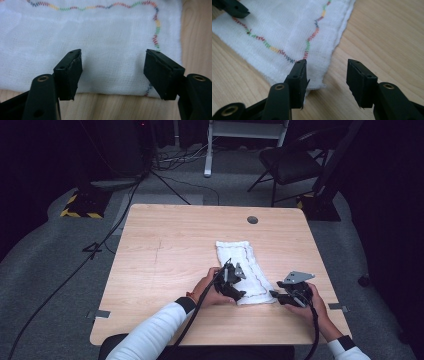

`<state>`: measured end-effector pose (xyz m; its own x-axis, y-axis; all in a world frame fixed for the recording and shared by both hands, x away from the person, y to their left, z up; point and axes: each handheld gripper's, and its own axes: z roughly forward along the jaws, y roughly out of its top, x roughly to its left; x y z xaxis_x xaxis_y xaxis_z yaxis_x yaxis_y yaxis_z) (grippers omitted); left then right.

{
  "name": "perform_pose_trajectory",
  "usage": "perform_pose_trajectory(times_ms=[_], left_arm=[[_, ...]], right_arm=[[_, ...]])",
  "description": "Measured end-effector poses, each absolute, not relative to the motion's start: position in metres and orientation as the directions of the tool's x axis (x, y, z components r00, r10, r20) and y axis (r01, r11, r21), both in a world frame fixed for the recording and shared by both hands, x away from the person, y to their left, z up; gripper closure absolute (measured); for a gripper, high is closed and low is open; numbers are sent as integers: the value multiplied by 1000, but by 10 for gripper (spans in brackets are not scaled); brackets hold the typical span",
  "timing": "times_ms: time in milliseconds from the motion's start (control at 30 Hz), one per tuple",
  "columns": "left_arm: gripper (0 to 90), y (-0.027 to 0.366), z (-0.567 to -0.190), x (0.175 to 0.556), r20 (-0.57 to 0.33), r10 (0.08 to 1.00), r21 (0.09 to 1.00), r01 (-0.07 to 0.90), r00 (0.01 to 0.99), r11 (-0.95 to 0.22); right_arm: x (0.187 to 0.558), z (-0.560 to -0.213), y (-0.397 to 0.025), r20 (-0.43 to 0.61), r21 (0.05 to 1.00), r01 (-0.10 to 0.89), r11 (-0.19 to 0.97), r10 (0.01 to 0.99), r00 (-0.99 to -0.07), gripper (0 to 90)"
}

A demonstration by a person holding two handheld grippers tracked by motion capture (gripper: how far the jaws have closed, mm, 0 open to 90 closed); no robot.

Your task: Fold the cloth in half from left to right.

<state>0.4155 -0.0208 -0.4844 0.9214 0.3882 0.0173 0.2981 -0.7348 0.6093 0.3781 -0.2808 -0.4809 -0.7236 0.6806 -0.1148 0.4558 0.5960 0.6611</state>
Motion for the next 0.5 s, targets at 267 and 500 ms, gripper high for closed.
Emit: perform_pose_trajectory(times_ms=[267, 500], left_arm=[[344, -14, -486, 412, 17, 369, 615, 281, 929, -737], [360, 1, -485, 404, 10, 341, 595, 269, 940, -758]], right_arm=[[380, -485, -280, -59, 655, 475, 588, 666, -744, 545], [366, -485, -265, -25, 646, 451, 615, 608, -793, 560]])
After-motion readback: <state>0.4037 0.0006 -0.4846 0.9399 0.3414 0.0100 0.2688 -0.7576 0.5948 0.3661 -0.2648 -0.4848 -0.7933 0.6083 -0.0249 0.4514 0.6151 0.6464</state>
